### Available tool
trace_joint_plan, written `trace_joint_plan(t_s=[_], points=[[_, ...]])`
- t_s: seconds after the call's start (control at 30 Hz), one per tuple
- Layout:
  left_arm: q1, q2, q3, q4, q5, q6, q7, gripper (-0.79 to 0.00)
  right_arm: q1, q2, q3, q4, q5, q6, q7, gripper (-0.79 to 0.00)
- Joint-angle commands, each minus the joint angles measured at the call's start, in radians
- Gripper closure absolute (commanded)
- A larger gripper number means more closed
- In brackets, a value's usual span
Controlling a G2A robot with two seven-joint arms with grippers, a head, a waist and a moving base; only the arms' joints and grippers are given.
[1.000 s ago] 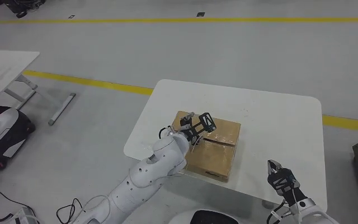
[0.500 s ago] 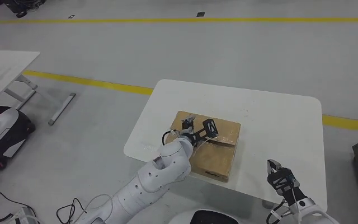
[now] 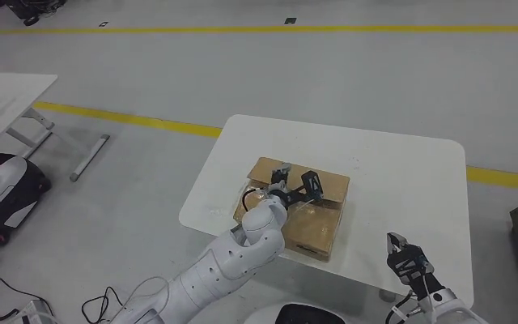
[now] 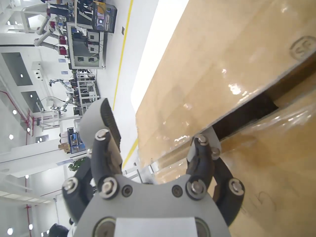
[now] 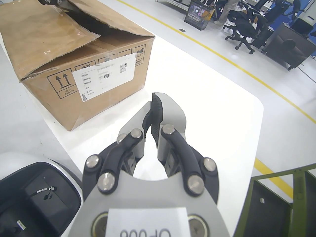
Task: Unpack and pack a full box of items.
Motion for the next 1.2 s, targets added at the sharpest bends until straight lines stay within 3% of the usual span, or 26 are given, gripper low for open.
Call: trace_joint_plan(t_s=[0.0, 0.63, 0.9, 0.93, 0.97, 1.0, 1.17], points=[[0.008, -0.001, -0.012, -0.017, -0.028, -0.016, 0.003, 0.0, -0.001, 0.0, 0.004, -0.003, 0.003, 0.001, 0.0, 0.0], [0.127, 0.01, -0.104, -0.311, -0.103, -0.283, -0.045, 0.0, -0.017, 0.004, 0.053, -0.048, 0.057, -0.008, -0.006, 0.0], [0.158, 0.008, -0.107, -0.336, -0.077, -0.277, -0.042, 0.0, -0.019, 0.005, 0.06, -0.048, 0.062, -0.016, -0.018, 0.0], [0.155, 0.007, -0.107, -0.328, -0.072, -0.269, -0.041, -0.172, -0.017, 0.005, 0.06, -0.045, 0.063, -0.017, -0.021, 0.0], [0.151, 0.006, -0.106, -0.32, -0.066, -0.259, -0.041, -0.693, -0.016, 0.005, 0.06, -0.042, 0.064, -0.017, -0.023, 0.0], [0.144, 0.004, -0.105, -0.31, -0.062, -0.249, -0.041, -0.785, -0.015, 0.005, 0.06, -0.04, 0.066, -0.017, -0.023, 0.0], [0.08, -0.012, -0.092, -0.241, -0.063, -0.175, -0.036, -0.785, -0.011, 0.005, 0.064, -0.033, 0.069, -0.017, -0.025, 0.0]])
